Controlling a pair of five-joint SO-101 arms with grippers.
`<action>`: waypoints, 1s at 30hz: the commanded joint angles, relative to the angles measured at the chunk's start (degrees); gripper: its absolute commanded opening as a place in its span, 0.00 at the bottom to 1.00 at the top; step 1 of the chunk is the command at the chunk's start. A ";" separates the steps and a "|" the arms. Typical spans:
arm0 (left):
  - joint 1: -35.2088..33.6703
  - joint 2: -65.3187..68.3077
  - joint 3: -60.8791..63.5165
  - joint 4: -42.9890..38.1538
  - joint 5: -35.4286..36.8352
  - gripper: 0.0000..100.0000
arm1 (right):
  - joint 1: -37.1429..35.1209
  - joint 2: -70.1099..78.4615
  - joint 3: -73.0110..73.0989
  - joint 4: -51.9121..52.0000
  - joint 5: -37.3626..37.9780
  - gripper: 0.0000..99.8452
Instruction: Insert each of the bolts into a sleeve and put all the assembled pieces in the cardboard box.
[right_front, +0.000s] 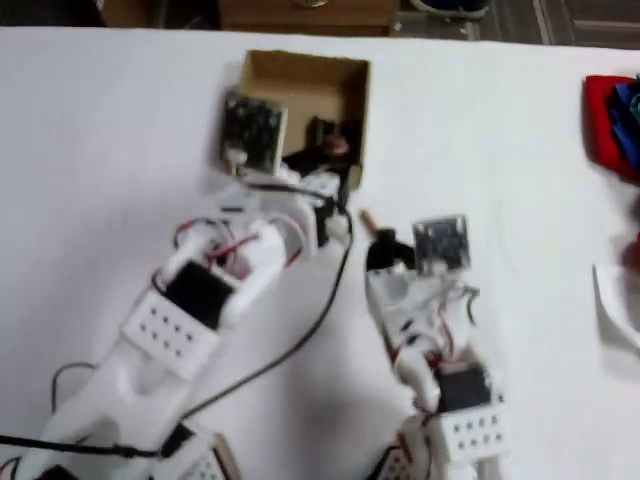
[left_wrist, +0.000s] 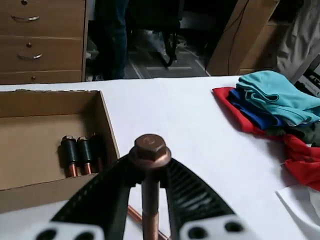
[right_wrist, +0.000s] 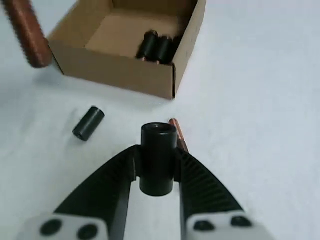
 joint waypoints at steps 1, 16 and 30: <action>0.62 -3.87 2.33 -6.24 0.79 0.02 | -0.48 -17.89 7.38 -4.70 -0.09 0.02; 7.21 5.71 -11.03 -6.51 0.35 0.03 | -0.57 -17.54 11.78 -15.60 -0.09 0.02; 7.47 14.24 -14.29 -5.36 0.70 0.03 | -0.40 -17.54 11.78 -15.69 -0.09 0.02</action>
